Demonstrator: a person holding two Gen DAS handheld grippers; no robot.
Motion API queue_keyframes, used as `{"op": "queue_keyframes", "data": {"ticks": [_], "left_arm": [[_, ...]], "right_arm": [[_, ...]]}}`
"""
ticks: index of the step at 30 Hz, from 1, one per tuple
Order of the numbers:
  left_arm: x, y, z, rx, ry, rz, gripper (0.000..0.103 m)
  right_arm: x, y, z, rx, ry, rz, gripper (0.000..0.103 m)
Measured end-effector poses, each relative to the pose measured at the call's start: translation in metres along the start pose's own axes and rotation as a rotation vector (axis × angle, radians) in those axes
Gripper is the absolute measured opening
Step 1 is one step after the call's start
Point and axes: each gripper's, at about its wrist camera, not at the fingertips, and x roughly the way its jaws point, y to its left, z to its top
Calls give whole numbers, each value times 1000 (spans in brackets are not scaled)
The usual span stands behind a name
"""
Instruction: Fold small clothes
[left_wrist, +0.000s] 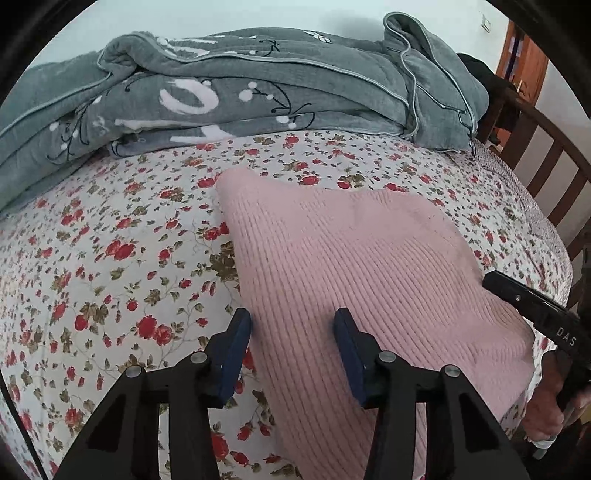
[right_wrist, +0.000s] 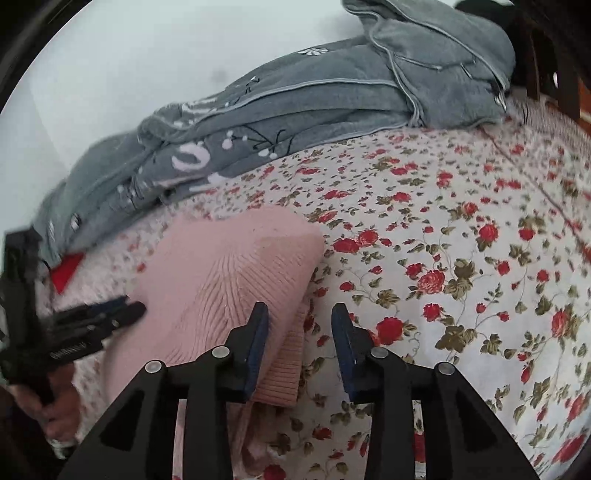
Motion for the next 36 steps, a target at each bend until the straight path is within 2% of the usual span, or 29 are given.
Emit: {"op": "queue_keyframes", "data": {"ticks": [3, 4, 6, 7, 11, 15, 16, 18, 19, 20, 21, 23, 25, 28, 30, 34, 36], "left_arm": [[-2, 9, 1, -45, 8, -54, 50], [-3, 16, 1, -80, 11, -107, 53], [-2, 25, -1, -132, 24, -186, 61], [1, 30, -3, -159, 37, -222, 62], [24, 40, -14, -227, 100, -311, 67], [48, 50, -19, -341, 129, -452, 66], [50, 50, -18, -352, 127, -465, 65], [52, 50, -17, -357, 124, -470, 56], [52, 50, -15, -362, 122, -470, 53], [50, 51, -14, -367, 118, -468, 47], [46, 52, -12, -378, 110, -467, 43], [39, 55, -7, -405, 91, -485, 40], [31, 58, 2, -388, 71, -474, 39], [13, 72, 18, -353, 19, -410, 39], [4, 91, 28, -349, 8, -382, 40], [-7, 130, 36, -341, 5, -278, 41], [-2, 146, 33, -338, 16, -230, 43]], "right_arm": [[0, 7, 3, 2, 15, 34, 45], [0, 9, 4, -1, 14, 34, 48], [6, 14, 5, -13, 26, 36, 62], [9, 14, 5, -15, 35, 42, 74], [33, 8, -5, 14, 116, 100, 76], [42, 7, -7, 23, 126, 108, 78], [44, 7, -6, 25, 132, 116, 78], [50, 6, -3, 44, 155, 147, 76], [52, 5, -2, 55, 159, 165, 69], [54, 4, -1, 79, 174, 222, 52], [55, 3, 0, 112, 182, 254, 47], [49, 10, 2, 99, 150, 239, 37], [42, 26, 6, 58, 119, 203, 33], [40, 54, 17, 35, 94, 221, 31], [50, 75, 26, 21, 81, 243, 31], [80, 112, 35, 12, 82, 297, 31], [94, 126, 33, -12, 89, 290, 31]]}}
